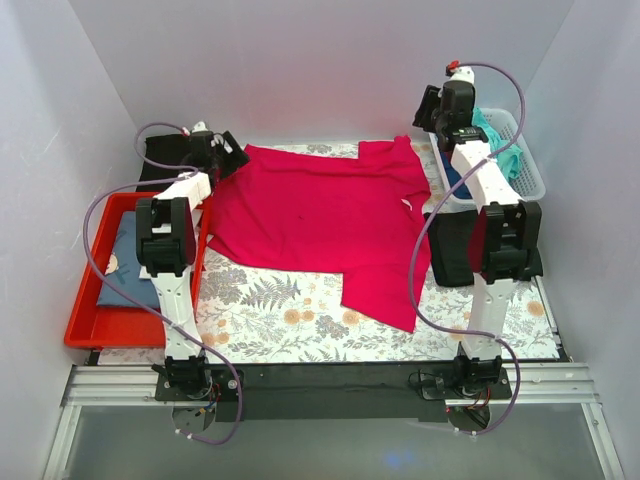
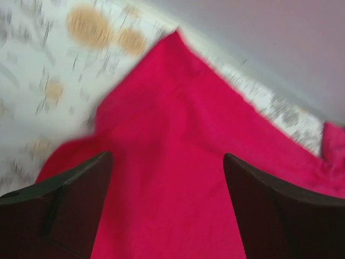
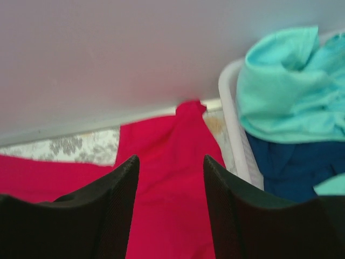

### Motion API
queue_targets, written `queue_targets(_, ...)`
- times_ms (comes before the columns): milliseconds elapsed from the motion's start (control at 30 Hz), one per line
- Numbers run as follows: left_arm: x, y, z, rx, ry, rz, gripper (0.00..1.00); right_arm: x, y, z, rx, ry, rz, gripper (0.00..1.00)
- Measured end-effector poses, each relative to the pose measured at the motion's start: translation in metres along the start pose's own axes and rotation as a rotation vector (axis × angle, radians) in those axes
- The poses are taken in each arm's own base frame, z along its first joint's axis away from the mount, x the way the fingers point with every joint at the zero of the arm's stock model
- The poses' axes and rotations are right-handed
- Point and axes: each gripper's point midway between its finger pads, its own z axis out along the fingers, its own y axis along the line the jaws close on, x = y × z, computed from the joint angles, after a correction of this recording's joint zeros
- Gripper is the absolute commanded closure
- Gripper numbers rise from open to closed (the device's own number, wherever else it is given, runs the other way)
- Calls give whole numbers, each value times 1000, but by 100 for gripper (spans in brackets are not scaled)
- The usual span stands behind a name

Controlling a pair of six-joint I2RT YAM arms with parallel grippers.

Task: Fold and stack the t-shirts
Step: Flatten out the tshirt

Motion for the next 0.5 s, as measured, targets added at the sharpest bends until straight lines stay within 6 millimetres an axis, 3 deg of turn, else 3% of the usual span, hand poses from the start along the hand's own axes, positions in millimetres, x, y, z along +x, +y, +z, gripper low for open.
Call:
queue_targets(133, 45, 28, -20, -71, 110, 2, 17, 35, -3, -37, 9, 109, -20, 44)
queue_targets(233, 65, 29, -44, -83, 161, 23, 16, 56, 9, -67, -22, 171, -45, 45)
queue_targets(367, 78, 14, -87, -66, 192, 47, 16, 89, 53, -106, -128, 259, -94, 46)
queue_targets(500, 69, -2, -125, -34, 162, 59, 16, 142, 100, -142, -258, 379, -144, 47)
